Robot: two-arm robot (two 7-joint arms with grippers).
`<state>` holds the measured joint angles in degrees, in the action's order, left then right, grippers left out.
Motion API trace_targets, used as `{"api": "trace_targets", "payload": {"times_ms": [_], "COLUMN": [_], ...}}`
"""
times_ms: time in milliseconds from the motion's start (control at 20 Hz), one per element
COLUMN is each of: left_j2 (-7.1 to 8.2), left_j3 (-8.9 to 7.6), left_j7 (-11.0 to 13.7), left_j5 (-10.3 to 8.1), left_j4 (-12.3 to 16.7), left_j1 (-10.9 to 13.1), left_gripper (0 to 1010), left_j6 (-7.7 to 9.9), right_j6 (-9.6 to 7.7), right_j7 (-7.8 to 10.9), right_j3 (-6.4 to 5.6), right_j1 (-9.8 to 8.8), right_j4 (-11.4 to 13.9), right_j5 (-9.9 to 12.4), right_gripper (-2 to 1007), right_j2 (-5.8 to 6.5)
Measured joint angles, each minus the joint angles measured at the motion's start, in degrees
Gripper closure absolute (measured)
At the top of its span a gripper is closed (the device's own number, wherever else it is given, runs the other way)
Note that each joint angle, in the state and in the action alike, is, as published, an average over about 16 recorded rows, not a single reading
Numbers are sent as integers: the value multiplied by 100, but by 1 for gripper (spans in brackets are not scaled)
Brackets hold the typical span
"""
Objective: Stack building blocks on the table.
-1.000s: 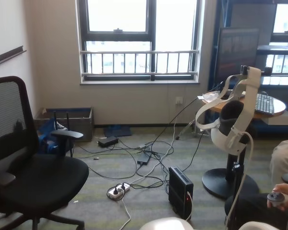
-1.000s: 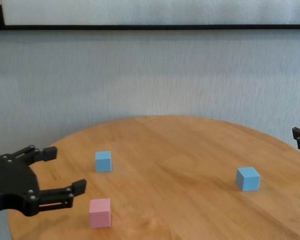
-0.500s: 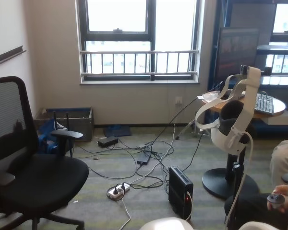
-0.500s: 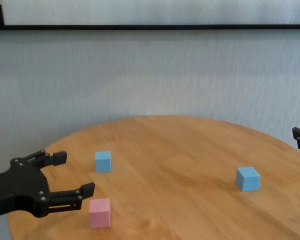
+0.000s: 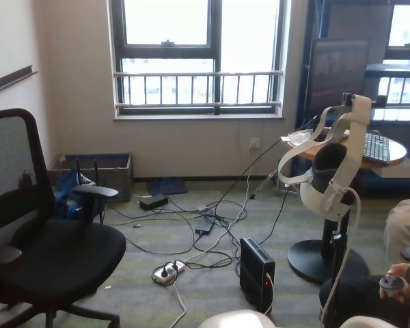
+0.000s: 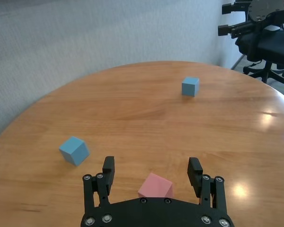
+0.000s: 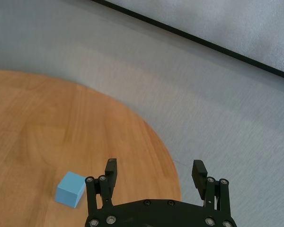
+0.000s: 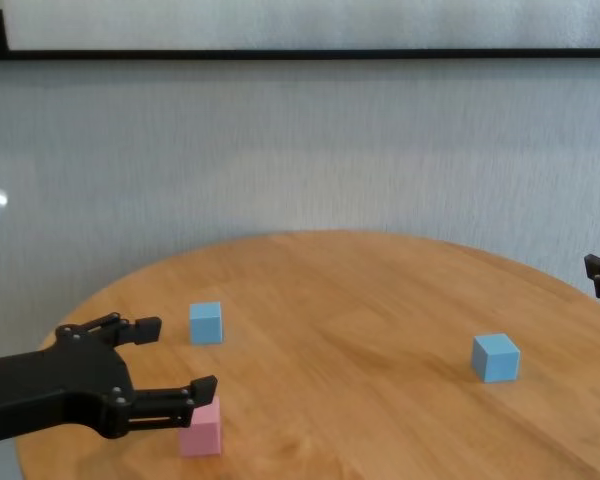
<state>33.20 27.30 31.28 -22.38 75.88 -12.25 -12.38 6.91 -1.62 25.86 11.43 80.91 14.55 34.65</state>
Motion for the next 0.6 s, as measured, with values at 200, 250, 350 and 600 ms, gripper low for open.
{"api": "trace_targets", "payload": {"times_ms": [200, 250, 350, 600], "left_j2": [-105, -130, -177, -283], "left_j3": [22, 25, 26, 15], "left_j7": [57, 74, 107, 188], "left_j5": [68, 82, 102, 130], "left_j4": [-107, -140, -205, -377], "left_j1": [-72, -87, -110, -153], "left_gripper": [10, 10, 10, 10], "left_j6": [53, 54, 50, 38], "right_j6": [0, 0, 0, 0], "right_j7": [0, 0, 0, 0], "right_j3": [0, 0, 0, 0], "right_j1": [0, 0, 0, 0], "right_j4": [0, 0, 0, 0], "right_j5": [0, 0, 0, 0], "right_gripper": [4, 4, 4, 5], "right_j2": [0, 0, 0, 0]}}
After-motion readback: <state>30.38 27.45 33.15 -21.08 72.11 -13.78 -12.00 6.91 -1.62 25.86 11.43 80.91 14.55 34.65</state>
